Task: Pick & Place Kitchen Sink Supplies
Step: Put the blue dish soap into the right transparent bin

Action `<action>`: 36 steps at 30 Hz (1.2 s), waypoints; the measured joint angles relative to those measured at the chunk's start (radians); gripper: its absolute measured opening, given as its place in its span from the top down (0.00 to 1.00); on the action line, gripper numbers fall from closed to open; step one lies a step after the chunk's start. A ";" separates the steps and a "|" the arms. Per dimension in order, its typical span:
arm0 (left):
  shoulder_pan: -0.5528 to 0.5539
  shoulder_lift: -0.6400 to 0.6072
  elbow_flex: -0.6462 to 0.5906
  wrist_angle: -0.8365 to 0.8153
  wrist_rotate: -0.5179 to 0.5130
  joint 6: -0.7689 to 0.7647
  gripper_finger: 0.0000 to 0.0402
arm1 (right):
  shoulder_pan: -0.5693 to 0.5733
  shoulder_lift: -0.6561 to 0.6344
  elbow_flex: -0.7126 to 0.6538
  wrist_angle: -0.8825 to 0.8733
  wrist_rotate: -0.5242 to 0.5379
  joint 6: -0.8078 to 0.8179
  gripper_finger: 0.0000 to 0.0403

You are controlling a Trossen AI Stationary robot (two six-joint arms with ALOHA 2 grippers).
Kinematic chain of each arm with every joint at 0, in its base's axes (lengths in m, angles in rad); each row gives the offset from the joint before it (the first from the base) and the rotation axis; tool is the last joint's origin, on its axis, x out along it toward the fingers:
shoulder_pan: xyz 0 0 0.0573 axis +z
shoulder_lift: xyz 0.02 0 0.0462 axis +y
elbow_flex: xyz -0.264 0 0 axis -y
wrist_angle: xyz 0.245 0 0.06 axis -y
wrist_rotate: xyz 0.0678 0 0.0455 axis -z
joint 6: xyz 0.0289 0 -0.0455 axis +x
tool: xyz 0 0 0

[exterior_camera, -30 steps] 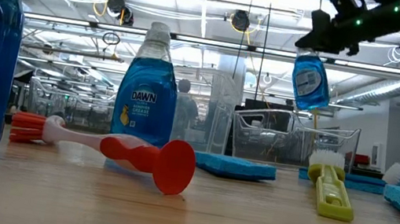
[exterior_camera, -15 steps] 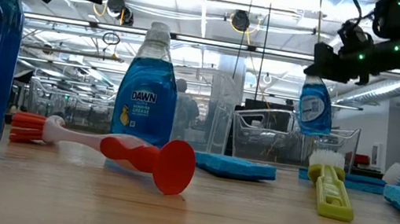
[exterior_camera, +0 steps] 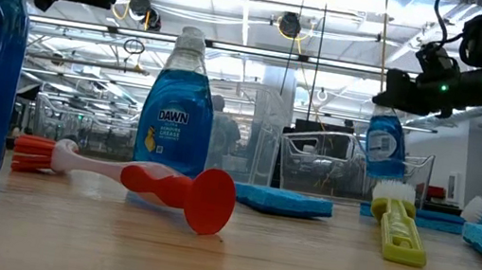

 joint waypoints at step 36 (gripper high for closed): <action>0.000 -0.012 -0.013 -0.002 0.000 0.016 0.82 | -0.065 0.290 0.001 0.127 0.021 0.034 0.68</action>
